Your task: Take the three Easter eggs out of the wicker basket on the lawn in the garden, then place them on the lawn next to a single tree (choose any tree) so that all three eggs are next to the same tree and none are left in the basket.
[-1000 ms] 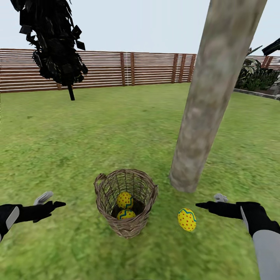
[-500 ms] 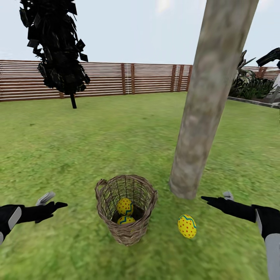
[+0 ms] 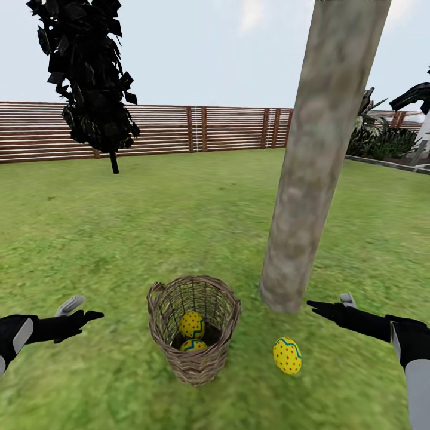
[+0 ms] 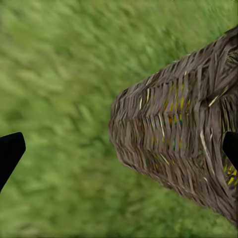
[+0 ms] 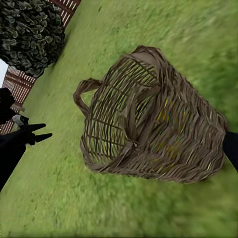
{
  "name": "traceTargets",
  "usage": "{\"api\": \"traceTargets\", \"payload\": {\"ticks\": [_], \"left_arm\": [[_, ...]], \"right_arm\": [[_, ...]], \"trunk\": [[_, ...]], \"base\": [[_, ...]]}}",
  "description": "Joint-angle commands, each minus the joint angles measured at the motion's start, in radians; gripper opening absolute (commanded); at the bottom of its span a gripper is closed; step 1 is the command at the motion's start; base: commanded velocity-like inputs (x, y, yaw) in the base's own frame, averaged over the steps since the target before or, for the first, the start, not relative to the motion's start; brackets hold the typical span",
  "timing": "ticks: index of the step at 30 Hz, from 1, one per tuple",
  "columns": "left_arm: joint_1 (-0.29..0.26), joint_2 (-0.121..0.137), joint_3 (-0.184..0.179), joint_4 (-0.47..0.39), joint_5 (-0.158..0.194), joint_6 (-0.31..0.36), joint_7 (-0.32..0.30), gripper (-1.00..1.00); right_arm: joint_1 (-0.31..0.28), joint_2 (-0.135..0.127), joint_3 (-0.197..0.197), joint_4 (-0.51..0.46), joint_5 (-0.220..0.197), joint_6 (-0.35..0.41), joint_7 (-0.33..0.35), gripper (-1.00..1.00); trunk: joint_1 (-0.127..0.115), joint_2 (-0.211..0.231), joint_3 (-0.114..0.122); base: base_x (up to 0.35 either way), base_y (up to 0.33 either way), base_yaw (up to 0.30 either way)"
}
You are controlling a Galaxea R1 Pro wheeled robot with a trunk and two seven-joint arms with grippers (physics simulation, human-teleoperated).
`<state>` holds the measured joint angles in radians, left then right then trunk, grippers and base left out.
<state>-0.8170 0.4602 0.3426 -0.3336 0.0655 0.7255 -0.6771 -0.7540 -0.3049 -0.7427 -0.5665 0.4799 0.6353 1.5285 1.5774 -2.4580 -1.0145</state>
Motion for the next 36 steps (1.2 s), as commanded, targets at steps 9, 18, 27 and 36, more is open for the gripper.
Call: {"api": "traceTargets", "payload": {"ticks": [9, 18, 27, 36], "left_arm": [[-0.001, 0.001, 0.004, 0.004, 0.009, 0.000, 0.002, 1.00], [-0.001, 0.000, 0.004, 0.004, 0.010, 0.000, 0.003, 1.00], [-0.001, -0.013, 0.003, 0.003, 0.010, 0.002, 0.006, 1.00], [-0.001, -0.013, 0.004, 0.004, 0.010, 0.002, 0.007, 1.00]], "right_arm": [[-0.001, 0.001, -0.006, -0.003, 0.011, 0.010, 0.012, 1.00], [-0.001, 0.006, -0.005, -0.003, 0.011, 0.010, 0.012, 1.00], [-0.001, 0.030, -0.004, -0.003, 0.012, 0.009, 0.010, 1.00], [0.000, 0.032, -0.004, -0.003, 0.013, 0.009, 0.010, 1.00]], "trunk": [[0.000, 0.000, -0.001], [0.000, 0.000, -0.001], [0.000, 0.000, -0.001], [0.000, 0.000, -0.001]], "base": [[0.052, 0.039, 0.000], [0.238, 0.196, 0.000], [0.000, 0.253, 0.000], [-0.285, 0.172, 0.000]]}}
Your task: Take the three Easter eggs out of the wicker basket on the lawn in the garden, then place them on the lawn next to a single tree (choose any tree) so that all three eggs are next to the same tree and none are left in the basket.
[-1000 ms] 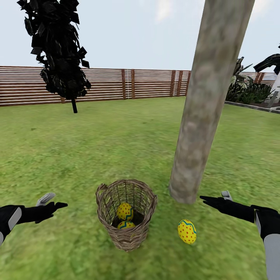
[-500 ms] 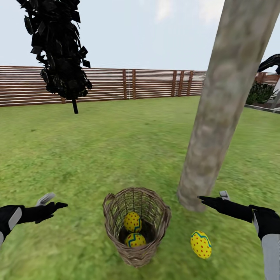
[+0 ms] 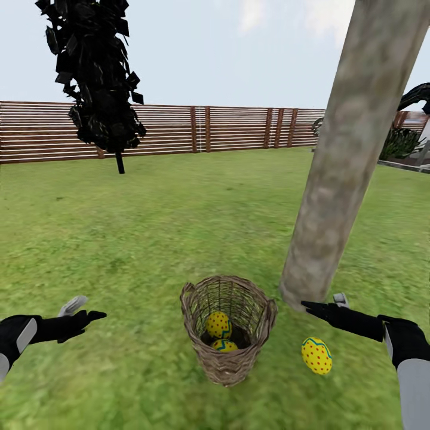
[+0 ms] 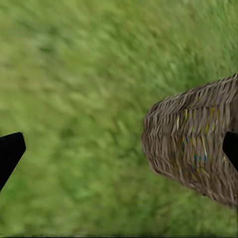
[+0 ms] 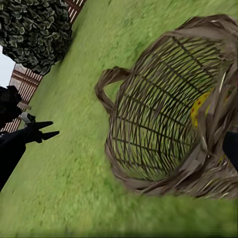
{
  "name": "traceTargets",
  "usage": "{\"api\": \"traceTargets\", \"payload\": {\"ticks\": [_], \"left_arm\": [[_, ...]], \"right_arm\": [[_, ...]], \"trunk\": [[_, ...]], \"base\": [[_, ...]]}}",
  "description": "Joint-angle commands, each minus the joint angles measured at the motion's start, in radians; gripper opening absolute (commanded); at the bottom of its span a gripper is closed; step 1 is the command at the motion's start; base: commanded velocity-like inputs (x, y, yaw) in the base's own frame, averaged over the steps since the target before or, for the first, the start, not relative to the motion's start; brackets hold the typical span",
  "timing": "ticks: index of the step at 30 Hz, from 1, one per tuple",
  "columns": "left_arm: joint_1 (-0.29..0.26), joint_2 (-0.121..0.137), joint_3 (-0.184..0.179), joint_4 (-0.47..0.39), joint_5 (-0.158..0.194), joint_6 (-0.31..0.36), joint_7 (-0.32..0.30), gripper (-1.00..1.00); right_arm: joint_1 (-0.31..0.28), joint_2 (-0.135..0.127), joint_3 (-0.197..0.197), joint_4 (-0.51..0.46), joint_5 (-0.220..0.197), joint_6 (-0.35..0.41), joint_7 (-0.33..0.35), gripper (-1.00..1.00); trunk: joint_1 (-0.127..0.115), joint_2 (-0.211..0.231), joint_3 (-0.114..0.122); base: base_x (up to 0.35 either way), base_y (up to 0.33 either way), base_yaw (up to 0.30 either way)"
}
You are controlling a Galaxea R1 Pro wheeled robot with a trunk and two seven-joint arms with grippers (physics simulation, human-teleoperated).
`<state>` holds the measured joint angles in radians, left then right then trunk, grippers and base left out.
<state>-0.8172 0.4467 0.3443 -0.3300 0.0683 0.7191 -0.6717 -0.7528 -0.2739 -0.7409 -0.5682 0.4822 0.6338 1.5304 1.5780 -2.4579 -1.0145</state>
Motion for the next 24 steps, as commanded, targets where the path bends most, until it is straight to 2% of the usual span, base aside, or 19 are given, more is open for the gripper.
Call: {"api": "traceTargets", "payload": {"ticks": [1, 7, 18, 20, 24], "left_arm": [[0.000, 0.000, 0.003, 0.000, 0.007, 0.008, 0.001, 1.00], [0.000, 0.001, 0.003, 0.000, 0.007, 0.008, 0.001, 1.00], [0.000, 0.001, 0.002, 0.000, 0.006, 0.007, 0.000, 1.00], [0.000, 0.001, 0.002, 0.000, 0.005, 0.007, 0.001, 1.00], [0.000, 0.000, 0.001, 0.000, 0.004, 0.006, 0.001, 1.00]], "right_arm": [[-0.001, 0.001, -0.006, -0.001, 0.011, 0.010, 0.008, 1.00], [-0.001, 0.002, -0.006, -0.001, 0.012, 0.010, 0.007, 1.00], [0.000, 0.003, -0.004, -0.011, 0.016, 0.011, 0.002, 1.00], [0.000, 0.022, 0.000, -0.028, 0.023, 0.011, -0.017, 1.00], [0.000, 0.082, 0.001, -0.118, 0.051, 0.011, -0.123, 1.00]], "trunk": [[-0.001, 0.000, -0.001], [-0.001, 0.000, -0.001], [-0.001, 0.000, -0.001], [-0.001, 0.000, -0.001], [-0.001, 0.000, -0.001]], "base": [[-0.277, 0.195, 0.000], [-0.145, 0.267, 0.000], [0.037, 0.305, 0.000], [0.186, 0.289, 0.000], [0.237, 0.256, 0.000]]}}
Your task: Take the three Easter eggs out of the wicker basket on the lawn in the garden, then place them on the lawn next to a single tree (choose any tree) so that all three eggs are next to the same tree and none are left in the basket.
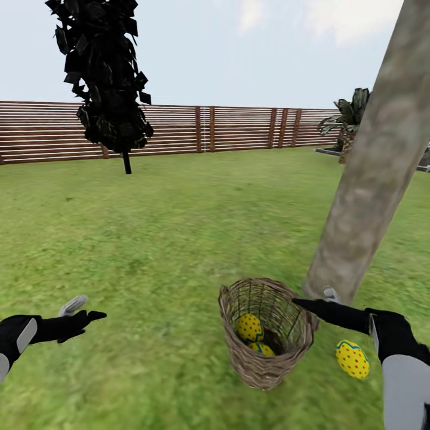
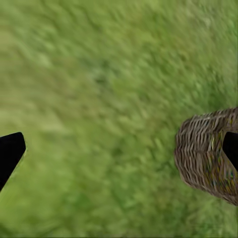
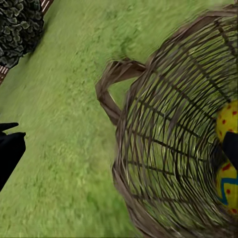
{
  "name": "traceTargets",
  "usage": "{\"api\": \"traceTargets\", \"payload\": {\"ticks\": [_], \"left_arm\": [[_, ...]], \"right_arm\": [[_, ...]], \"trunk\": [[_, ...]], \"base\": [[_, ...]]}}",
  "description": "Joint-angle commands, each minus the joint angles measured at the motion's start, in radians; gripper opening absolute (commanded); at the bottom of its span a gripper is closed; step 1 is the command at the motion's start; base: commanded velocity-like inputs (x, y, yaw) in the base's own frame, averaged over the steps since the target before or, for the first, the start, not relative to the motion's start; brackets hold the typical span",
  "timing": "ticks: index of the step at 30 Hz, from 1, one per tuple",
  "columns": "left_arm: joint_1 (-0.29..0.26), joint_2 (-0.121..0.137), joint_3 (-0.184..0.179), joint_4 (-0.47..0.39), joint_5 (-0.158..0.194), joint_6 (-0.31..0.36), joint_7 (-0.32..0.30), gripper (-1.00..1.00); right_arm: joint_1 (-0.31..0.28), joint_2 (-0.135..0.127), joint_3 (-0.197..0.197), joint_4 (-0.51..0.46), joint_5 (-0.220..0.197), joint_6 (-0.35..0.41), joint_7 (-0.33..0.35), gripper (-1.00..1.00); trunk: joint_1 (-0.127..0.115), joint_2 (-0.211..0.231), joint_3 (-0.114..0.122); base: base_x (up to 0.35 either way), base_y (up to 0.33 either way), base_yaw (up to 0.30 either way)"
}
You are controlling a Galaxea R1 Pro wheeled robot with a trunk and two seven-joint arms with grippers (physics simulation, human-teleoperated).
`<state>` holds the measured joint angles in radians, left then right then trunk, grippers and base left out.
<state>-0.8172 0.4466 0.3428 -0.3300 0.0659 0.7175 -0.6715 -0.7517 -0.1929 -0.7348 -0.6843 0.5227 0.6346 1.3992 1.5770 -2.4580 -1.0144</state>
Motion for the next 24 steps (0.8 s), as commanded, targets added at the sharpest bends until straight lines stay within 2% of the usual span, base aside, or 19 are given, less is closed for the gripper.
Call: {"api": "traceTargets", "payload": {"ticks": [1, 2, 4, 5, 8, 9, 11, 12, 14, 15, 18, 19, 21, 24], "left_arm": [[0.000, 0.000, 0.003, 0.000, 0.006, 0.007, 0.001, 1.00], [0.000, -0.001, 0.002, 0.000, 0.006, 0.007, 0.001, 1.00], [0.000, -0.001, 0.002, 0.000, 0.006, 0.007, 0.001, 1.00], [0.000, -0.002, 0.002, 0.000, 0.005, 0.007, 0.001, 1.00], [0.000, -0.002, 0.001, 0.000, 0.005, 0.007, 0.001, 1.00], [0.000, -0.003, 0.001, 0.000, 0.005, 0.007, 0.001, 1.00], [0.001, -0.003, 0.001, 0.000, 0.005, 0.007, 0.001, 1.00], [0.001, -0.004, 0.001, 0.000, 0.005, 0.006, 0.001, 1.00], [0.001, -0.003, 0.001, 0.000, 0.005, 0.006, 0.001, 1.00], [0.001, -0.004, 0.000, 0.000, 0.005, 0.006, 0.001, 1.00], [0.001, -0.008, 0.000, 0.000, 0.005, 0.005, 0.001, 1.00], [0.004, -0.011, 0.001, 0.000, 0.004, 0.004, 0.001, 1.00], [0.007, -0.013, 0.001, 0.000, 0.003, 0.002, 0.001, 1.00], [0.008, -0.014, 0.001, 0.000, 0.003, 0.001, 0.001, 1.00]], "right_arm": [[-0.001, 0.030, -0.006, -0.041, 0.022, 0.010, -0.020, 1.00], [0.002, 0.062, -0.006, -0.091, 0.040, 0.010, -0.038, 1.00], [0.006, 0.092, -0.006, -0.141, 0.065, 0.011, -0.051, 1.00], [0.011, 0.132, -0.006, -0.205, 0.111, 0.012, -0.067, 1.00], [0.013, 0.191, -0.006, -0.284, 0.191, 0.013, -0.123, 1.00], [0.014, 0.213, -0.006, -0.312, 0.215, 0.013, -0.171, 1.00], [0.014, 0.229, -0.006, -0.331, 0.226, 0.013, -0.220, 1.00], [0.014, 0.240, -0.006, -0.339, 0.231, 0.014, -0.271, 1.00], [0.014, 0.245, -0.006, -0.342, 0.236, 0.015, -0.323, 1.00], [0.014, 0.248, -0.006, -0.344, 0.255, 0.015, -0.365, 1.00], [0.014, 0.250, -0.006, -0.345, 0.340, 0.017, -0.394, 1.00], [0.014, 0.256, -0.007, -0.345, 0.405, 0.017, -0.404, 1.00], [0.014, 0.280, -0.007, -0.344, 0.468, 0.042, -0.432, 1.00], [0.014, 0.299, -0.006, -0.337, 0.516, 0.099, -0.498, 1.00]], "trunk": [[0.000, 0.000, -0.001], [0.000, 0.000, -0.001], [0.000, 0.000, -0.001], [0.000, 0.000, -0.001], [0.000, 0.000, -0.001], [0.000, 0.000, -0.001], [0.000, 0.000, -0.001], [0.000, 0.000, -0.001], [0.000, 0.000, -0.001], [0.000, 0.000, -0.001], [0.000, 0.000, -0.001], [0.000, 0.000, -0.001], [0.000, 0.000, -0.001], [0.000, 0.000, -0.001]], "base": [[0.253, 0.241, 0.000], [0.261, 0.231, 0.000], [0.273, 0.212, 0.000], [0.301, 0.151, 0.000], [0.317, 0.107, 0.000], [0.325, 0.084, 0.000], [0.251, 0.055, 0.000], [0.084, 0.018, 0.000], [0.044, 0.009, 0.000], [0.014, 0.003, 0.000], [0.006, 0.001, 0.000], [0.002, 0.000, 0.000], [0.000, 0.000, 0.000], [0.000, 0.000, 0.000]]}}
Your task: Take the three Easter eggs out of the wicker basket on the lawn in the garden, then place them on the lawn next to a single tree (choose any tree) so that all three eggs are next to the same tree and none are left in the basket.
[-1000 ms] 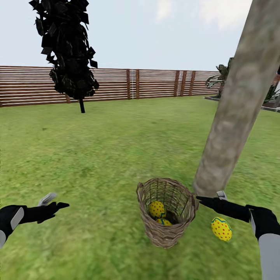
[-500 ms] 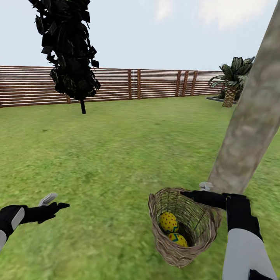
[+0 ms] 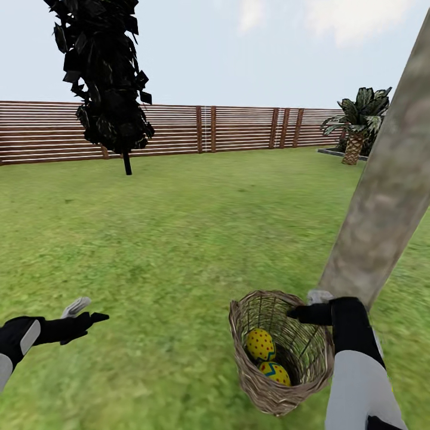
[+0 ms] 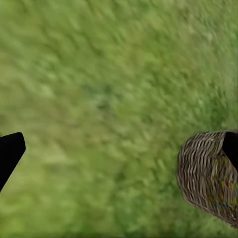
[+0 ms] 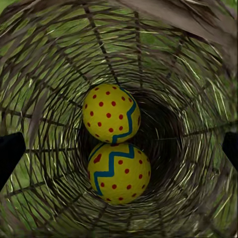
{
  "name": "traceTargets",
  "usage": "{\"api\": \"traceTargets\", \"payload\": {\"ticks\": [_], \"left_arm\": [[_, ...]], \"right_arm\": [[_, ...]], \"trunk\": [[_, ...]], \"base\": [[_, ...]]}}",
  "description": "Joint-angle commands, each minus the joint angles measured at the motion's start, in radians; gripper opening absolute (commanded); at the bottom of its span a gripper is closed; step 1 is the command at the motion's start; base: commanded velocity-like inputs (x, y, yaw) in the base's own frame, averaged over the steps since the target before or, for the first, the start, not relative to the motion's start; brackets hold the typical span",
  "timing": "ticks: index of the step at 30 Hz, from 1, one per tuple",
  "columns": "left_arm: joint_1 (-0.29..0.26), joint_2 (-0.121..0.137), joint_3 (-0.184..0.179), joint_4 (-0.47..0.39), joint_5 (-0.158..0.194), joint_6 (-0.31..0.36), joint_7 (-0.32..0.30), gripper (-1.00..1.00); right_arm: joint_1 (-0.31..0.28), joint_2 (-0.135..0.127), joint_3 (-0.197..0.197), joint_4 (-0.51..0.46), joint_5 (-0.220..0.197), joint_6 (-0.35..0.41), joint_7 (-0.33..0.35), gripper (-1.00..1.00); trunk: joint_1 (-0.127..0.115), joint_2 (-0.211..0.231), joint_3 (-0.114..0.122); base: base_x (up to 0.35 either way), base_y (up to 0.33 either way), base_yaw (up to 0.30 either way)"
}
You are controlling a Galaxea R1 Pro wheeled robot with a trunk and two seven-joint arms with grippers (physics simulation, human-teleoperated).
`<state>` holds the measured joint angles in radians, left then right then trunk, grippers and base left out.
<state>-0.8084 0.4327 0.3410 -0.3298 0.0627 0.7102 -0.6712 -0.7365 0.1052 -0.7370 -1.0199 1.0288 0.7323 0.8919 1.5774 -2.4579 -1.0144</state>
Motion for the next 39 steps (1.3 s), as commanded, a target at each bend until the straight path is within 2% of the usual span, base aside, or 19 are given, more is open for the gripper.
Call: {"api": "traceTargets", "payload": {"ticks": [1, 4, 7, 15, 17, 19, 22, 27, 30, 36, 39], "left_arm": [[0.000, -0.001, 0.003, 0.000, 0.006, 0.008, 0.001, 1.00], [0.000, -0.001, 0.003, 0.000, 0.006, 0.008, 0.001, 1.00], [0.000, -0.001, 0.003, 0.000, 0.006, 0.008, 0.001, 1.00], [0.000, -0.002, 0.002, 0.000, 0.006, 0.008, 0.029, 1.00], [0.000, -0.007, 0.003, 0.000, 0.006, 0.008, 0.033, 1.00], [0.000, -0.009, 0.002, 0.000, 0.006, 0.008, 0.034, 1.00], [0.000, -0.011, 0.002, 0.000, 0.006, 0.007, 0.034, 1.00], [0.000, -0.015, 0.001, 0.000, 0.005, 0.006, 0.035, 1.00], [0.000, -0.028, 0.001, 0.001, 0.003, -0.002, 0.035, 1.00], [0.000, -0.032, 0.001, 0.000, 0.002, -0.022, 0.035, 1.00], [0.000, -0.032, 0.001, 0.000, 0.002, -0.023, 0.035, 1.00]], "right_arm": [[-0.001, 0.005, -0.001, 0.006, 0.022, 0.017, -0.019, 1.00], [-0.001, 0.008, 0.029, 0.024, 0.030, 0.027, -0.038, 1.00], [-0.001, 0.008, 0.077, 0.073, 0.032, 0.029, -0.042, 1.00], [-0.001, 0.008, 0.120, 0.168, 0.033, 0.029, -0.045, 1.00], [-0.001, 0.007, 0.155, 0.196, 0.034, 0.030, -0.045, 1.00], [-0.001, 0.007, 0.174, 0.205, 0.034, 0.030, -0.045, 1.00], [-0.001, 0.006, 0.184, 0.210, 0.038, 0.030, -0.046, 1.00], [-0.001, 0.006, 0.189, 0.213, 0.125, 0.032, -0.047, 1.00], [-0.001, 0.002, 0.188, 0.214, 0.176, 0.032, -0.047, 1.00], [-0.001, -0.001, 0.189, 0.212, 0.190, 0.026, -0.051, 1.00], [-0.001, 0.003, 0.199, 0.215, 0.190, 0.019, -0.087, 1.00]], "trunk": [[0.000, 0.000, -0.001], [0.000, 0.000, -0.001], [0.000, 0.000, -0.001], [0.000, 0.000, -0.001], [0.000, 0.000, -0.001], [0.000, 0.000, -0.001], [0.000, 0.000, -0.001], [0.000, 0.000, -0.001], [0.000, 0.000, -0.001], [0.000, 0.000, -0.001], [0.000, 0.000, -0.001]], "base": [[0.000, 0.000, 0.000], [0.000, 0.000, 0.000], [0.000, 0.000, 0.000], [0.114, 0.046, 0.000], [0.270, 0.129, 0.000], [0.220, 0.083, 0.000], [0.074, 0.026, 0.000], [0.010, 0.003, 0.000], [0.001, 0.000, 0.000], [0.000, 0.000, 0.000], [0.098, 0.023, 0.000]]}}
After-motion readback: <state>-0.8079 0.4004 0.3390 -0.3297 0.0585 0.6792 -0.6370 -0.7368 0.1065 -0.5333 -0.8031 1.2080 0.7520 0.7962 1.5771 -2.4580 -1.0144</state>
